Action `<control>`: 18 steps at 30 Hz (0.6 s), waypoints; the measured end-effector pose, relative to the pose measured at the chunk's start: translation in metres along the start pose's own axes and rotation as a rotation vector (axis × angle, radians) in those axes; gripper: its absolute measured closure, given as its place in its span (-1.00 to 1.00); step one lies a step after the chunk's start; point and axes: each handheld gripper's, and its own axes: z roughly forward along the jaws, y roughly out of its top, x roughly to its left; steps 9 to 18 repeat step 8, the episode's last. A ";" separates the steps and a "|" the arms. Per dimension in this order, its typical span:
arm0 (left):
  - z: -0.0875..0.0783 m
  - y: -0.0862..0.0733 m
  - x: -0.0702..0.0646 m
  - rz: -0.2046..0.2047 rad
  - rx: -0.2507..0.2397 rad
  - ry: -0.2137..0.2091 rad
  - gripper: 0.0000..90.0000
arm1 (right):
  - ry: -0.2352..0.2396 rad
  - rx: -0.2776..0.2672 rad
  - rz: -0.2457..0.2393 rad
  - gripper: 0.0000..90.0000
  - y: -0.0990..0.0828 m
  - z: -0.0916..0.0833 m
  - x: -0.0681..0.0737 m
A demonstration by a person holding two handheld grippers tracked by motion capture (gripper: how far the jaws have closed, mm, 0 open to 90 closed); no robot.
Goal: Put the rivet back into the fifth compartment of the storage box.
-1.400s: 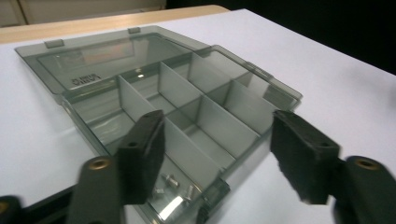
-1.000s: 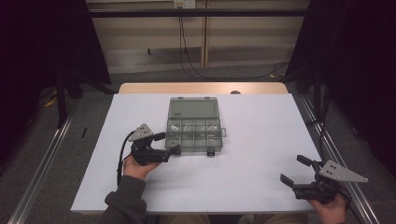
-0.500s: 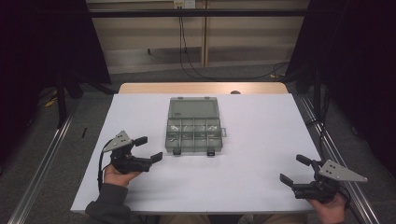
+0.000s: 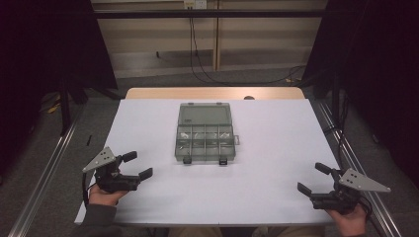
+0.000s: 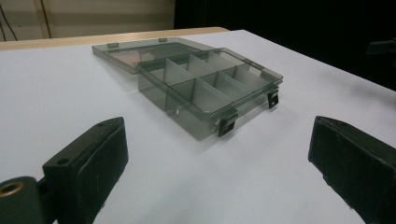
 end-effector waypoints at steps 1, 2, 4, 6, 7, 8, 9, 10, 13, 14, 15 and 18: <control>-0.001 -0.001 0.001 0.002 0.006 -0.001 -0.90 | 0.001 -0.002 0.000 -0.93 0.000 0.000 0.000; -0.001 -0.001 0.001 0.003 0.006 0.002 -0.90 | 0.001 -0.002 0.000 -0.93 0.000 0.000 0.000; -0.001 -0.001 0.001 0.002 0.004 0.001 -0.90 | 0.002 0.001 0.000 -0.93 0.000 0.000 0.000; -0.002 -0.001 0.001 0.000 0.000 0.002 -0.90 | 0.000 0.000 0.000 -0.93 0.000 0.000 0.000; -0.002 -0.001 0.002 0.000 0.000 0.003 -0.90 | 0.000 -0.001 0.001 -0.93 0.000 0.000 0.000; -0.002 -0.001 0.001 -0.001 -0.006 0.006 -0.90 | 0.000 -0.001 0.001 -0.93 0.000 0.000 0.000; -0.002 -0.001 0.001 -0.001 -0.006 0.006 -0.90 | 0.000 -0.001 0.001 -0.93 0.000 0.000 0.000; -0.002 -0.001 0.001 -0.001 -0.006 0.006 -0.90 | 0.000 -0.001 0.001 -0.93 0.000 0.000 0.000; -0.002 -0.001 0.001 -0.001 -0.006 0.006 -0.90 | 0.000 -0.001 0.001 -0.93 0.000 0.000 0.000; -0.002 -0.001 0.001 -0.001 -0.006 0.006 -0.90 | 0.000 -0.001 0.001 -0.93 0.000 0.000 0.000; -0.002 -0.001 0.001 -0.001 -0.006 0.006 -0.90 | 0.000 -0.001 0.001 -0.93 0.000 0.000 0.000; -0.002 -0.001 0.001 -0.001 -0.006 0.006 -0.90 | 0.000 -0.001 0.001 -0.93 0.000 0.000 0.000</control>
